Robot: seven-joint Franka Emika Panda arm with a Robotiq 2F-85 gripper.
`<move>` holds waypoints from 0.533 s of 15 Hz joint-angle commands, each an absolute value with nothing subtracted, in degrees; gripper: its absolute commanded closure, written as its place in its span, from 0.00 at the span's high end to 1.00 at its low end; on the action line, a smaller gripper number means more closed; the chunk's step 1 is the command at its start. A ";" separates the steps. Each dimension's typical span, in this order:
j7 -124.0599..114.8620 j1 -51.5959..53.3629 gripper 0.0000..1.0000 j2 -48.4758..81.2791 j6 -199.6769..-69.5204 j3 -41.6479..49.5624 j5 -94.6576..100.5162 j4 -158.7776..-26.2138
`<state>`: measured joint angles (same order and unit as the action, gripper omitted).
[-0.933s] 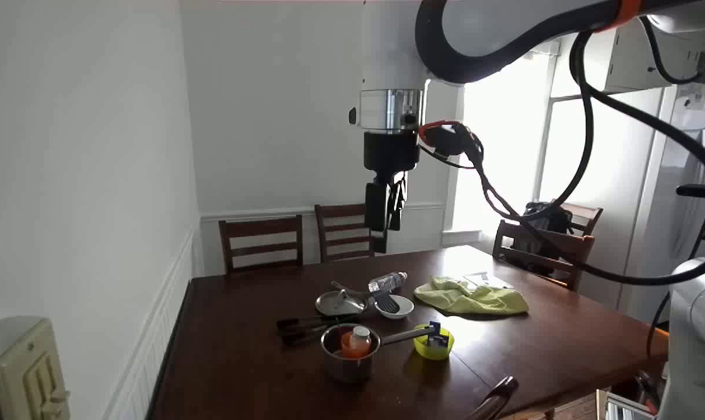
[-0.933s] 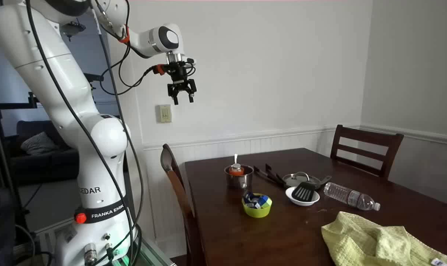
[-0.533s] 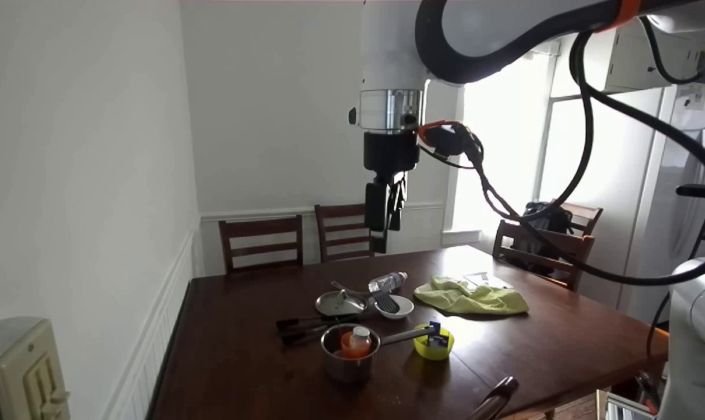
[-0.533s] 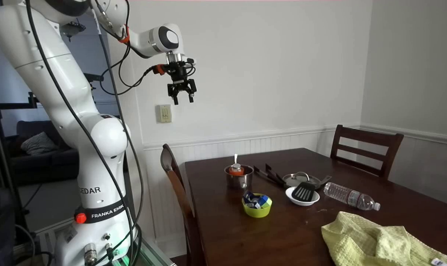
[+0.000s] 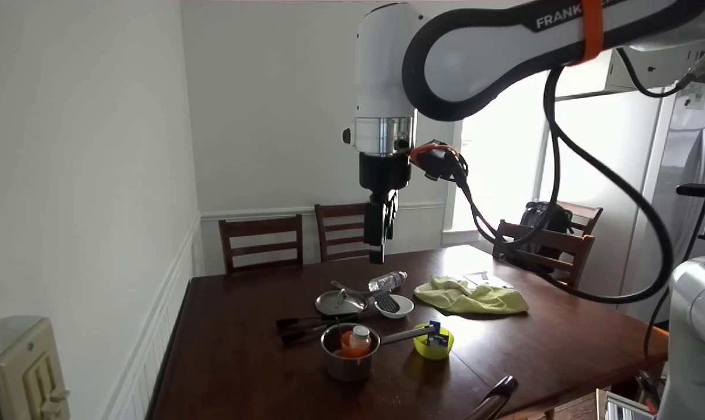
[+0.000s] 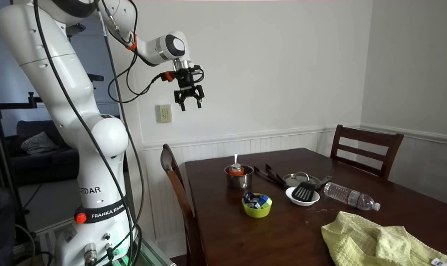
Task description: Put the orange cup on the table
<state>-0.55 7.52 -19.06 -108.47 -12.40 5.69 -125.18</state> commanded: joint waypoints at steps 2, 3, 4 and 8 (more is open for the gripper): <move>2.60 6.36 1.00 -15.07 -116.66 -8.63 8.28 -129.25; 3.13 6.01 1.00 -13.86 -117.54 -7.81 8.07 -129.69; 1.45 6.89 1.00 -15.33 -114.95 -8.75 7.43 -128.50; 2.41 6.30 1.00 -12.82 -116.83 -7.55 7.44 -129.12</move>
<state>2.48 6.02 -12.86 -116.98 -7.80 7.38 -129.23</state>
